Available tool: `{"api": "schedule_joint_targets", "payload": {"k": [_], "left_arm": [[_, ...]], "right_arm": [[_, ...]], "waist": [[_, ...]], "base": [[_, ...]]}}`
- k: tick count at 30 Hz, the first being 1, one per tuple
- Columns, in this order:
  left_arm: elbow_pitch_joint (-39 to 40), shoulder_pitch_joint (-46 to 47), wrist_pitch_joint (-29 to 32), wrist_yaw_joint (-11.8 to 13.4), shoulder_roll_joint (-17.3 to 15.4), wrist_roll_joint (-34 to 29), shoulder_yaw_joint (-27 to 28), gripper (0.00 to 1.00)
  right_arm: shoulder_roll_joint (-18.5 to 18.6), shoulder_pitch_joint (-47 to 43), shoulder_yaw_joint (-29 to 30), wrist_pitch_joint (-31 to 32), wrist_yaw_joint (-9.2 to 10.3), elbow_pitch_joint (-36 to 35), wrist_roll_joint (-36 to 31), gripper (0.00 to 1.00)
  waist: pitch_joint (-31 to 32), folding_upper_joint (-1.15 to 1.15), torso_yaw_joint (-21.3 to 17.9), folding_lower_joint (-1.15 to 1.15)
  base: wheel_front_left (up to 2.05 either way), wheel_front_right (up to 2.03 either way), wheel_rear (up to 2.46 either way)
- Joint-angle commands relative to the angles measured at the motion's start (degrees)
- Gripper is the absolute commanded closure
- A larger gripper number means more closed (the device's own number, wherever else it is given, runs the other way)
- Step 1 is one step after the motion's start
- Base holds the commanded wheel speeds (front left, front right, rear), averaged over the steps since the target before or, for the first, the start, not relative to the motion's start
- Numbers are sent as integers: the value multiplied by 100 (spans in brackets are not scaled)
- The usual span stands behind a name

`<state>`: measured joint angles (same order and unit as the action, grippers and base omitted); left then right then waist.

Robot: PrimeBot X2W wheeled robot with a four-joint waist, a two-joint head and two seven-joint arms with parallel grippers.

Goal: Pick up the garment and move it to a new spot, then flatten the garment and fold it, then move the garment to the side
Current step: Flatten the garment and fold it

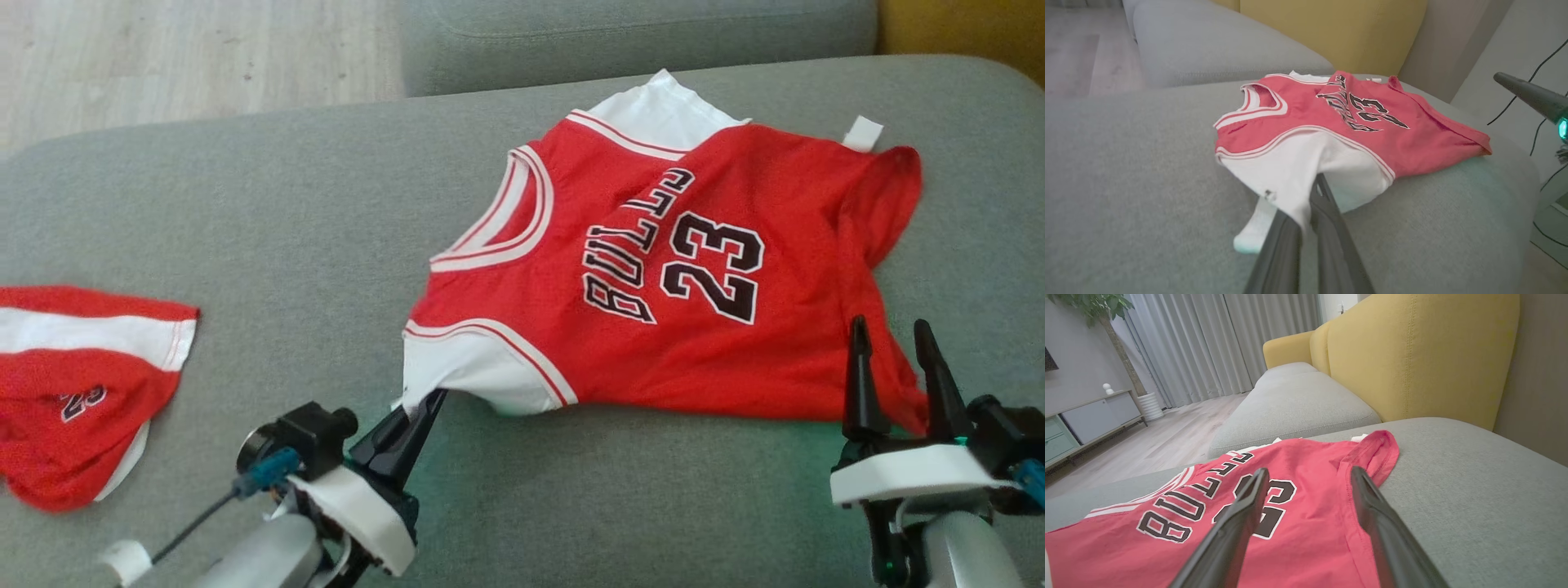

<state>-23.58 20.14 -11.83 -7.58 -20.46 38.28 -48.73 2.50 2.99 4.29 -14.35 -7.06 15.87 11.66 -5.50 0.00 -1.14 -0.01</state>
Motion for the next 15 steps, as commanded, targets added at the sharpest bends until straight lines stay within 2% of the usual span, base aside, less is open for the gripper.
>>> {"api": "schedule_joint_targets", "payload": {"k": [1, 5, 8, 11, 15], "left_arm": [[268, 197, 95, 10, -261, 229, 115, 100], [740, 265, 580, 9, -613, 956, -225, 100], [855, 359, 770, 9, -859, 1222, -319, 100], [652, 317, 910, 74, -877, 1594, -148, 100], [273, 293, 962, 338, -850, 1752, -1, 100]], "right_arm": [[38, 126, -131, -64, -43, -147, -31, 0], [38, 152, -142, -64, -43, -129, -27, 0], [38, 185, -185, -64, -43, -88, -10, 0], [38, 209, -190, -64, -43, -75, 30, 0], [38, 226, -202, -64, -43, -67, 46, 0]], "waist": [[-11, 0, 52, 1], [-74, 0, 85, 1], [-120, 0, 38, 1], [-150, 0, -19, 1], [-186, 0, -67, 1]], "base": [[0, 0, 0], [0, 0, 0], [0, 0, 0], [0, 0, 0], [0, 0, 0]]}}
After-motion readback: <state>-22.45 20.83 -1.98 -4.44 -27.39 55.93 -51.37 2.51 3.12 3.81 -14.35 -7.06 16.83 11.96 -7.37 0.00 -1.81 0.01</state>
